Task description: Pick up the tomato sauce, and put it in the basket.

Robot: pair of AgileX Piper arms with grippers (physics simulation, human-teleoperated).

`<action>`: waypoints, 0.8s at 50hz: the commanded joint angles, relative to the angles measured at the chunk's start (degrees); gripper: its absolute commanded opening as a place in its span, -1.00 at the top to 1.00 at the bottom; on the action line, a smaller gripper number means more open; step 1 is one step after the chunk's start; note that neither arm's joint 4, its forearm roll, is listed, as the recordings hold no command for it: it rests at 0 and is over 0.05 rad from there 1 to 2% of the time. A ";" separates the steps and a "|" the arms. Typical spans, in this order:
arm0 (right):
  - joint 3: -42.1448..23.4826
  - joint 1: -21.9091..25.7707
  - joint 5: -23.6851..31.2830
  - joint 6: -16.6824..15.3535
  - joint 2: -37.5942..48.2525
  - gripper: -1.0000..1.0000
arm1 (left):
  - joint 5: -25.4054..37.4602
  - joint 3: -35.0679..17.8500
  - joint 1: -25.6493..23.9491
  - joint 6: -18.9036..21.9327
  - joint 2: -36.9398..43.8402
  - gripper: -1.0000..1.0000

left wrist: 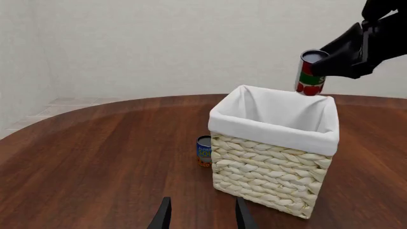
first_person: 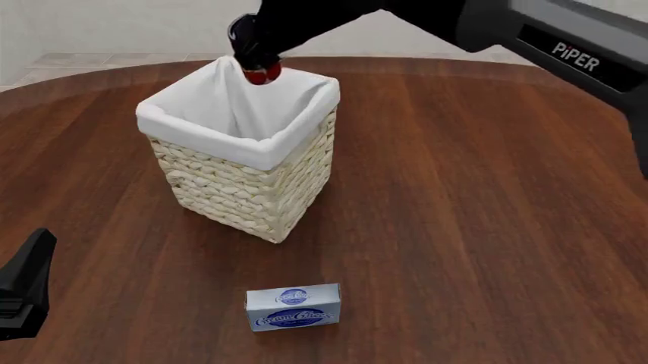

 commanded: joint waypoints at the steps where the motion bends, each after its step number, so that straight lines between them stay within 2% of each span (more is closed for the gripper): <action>1: -5.96 0.38 2.41 1.12 4.69 1.00 | 0.00 0.00 0.00 0.00 0.00 -1.00; 27: -15.13 0.41 8.09 0.91 13.91 1.00 | 0.00 0.00 0.00 0.00 0.00 -1.00; 40: -17.33 0.73 9.62 1.20 16.84 1.00 | 0.00 0.00 0.00 0.00 0.00 -1.00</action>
